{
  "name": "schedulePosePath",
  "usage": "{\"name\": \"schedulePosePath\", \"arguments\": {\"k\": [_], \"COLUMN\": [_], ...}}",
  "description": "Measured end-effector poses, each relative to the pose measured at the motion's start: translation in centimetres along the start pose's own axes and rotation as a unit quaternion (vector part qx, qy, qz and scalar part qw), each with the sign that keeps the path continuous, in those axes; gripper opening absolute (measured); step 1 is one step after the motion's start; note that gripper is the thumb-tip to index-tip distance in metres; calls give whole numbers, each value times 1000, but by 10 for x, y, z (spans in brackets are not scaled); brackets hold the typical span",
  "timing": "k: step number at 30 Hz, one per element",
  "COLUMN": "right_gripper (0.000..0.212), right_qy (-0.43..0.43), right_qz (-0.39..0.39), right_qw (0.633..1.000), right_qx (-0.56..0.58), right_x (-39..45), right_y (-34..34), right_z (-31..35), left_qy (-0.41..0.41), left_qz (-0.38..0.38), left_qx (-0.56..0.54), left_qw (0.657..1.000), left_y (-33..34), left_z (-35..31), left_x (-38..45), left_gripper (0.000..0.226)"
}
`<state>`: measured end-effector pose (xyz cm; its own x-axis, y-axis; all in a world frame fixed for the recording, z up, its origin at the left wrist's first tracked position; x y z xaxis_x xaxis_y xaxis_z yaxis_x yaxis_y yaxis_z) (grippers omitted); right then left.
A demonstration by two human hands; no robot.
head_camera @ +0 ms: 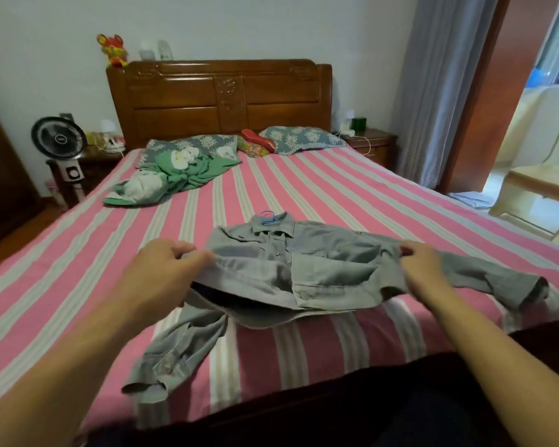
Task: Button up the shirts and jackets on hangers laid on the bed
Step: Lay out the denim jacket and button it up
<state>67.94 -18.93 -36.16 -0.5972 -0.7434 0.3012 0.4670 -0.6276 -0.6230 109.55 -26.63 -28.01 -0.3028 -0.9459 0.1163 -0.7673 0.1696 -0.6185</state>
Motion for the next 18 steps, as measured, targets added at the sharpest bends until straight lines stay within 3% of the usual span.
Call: {"name": "schedulePosePath", "arguments": {"k": [1, 2, 4, 5, 6, 7, 9, 12, 14, 16, 18], "right_gripper": [15, 17, 26, 24, 19, 16, 25, 37, 36, 37, 39], "right_qy": [35, 62, 106, 123, 150, 172, 153, 20, -34, -65, -87], "right_qz": [-31, -18, 129, 228, 307, 369, 412, 353, 305, 285, 296], "right_qw": [999, 997, 961, 915, 872, 844, 828, 862, 890, 893, 880], "right_qx": [3, -37, -218, -308, -349, -350, -348, -364, -338, -342, -361], "right_x": [8, 16, 15, 3, -12, -25, -24, 20, 58, 100, 139], "right_y": [-28, -44, -35, -21, -7, 4, 31, 82, 126, 179, 235], "right_z": [-8, -19, -41, -53, -63, -64, -50, -2, 19, 23, 21], "left_qy": [-35, -65, -87, -84, -81, -75, -57, -14, 7, 30, 50], "left_qz": [95, 200, 347, 379, 387, 373, 308, 197, 140, 109, 93], "left_qx": [95, 203, 386, 444, 475, 489, 462, 335, 266, 276, 368], "left_qw": [990, 956, 850, 807, 786, 785, 829, 921, 954, 955, 924], "left_y": [7, 19, 39, 46, 51, 53, 58, 83, 109, 132, 151], "left_z": [12, 27, 64, 79, 91, 96, 94, 85, 96, 127, 169], "left_x": [-13, -32, -63, -70, -69, -59, -20, 57, 111, 169, 221], "left_gripper": [43, 45, 49, 51, 54, 56, 53, 36, 34, 45, 59]}}
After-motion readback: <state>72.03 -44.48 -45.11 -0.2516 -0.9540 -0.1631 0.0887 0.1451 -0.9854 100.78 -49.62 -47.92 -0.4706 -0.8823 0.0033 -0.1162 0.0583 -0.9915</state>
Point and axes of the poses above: each hand's wrist, its own x-axis towards the middle knuckle, its own y-axis out of the palm, z = x × y, the point moved 10 cm from there along x, towards the middle knuckle, and after that the axes turned 2 degrees about -y, right-handed, at the moved point
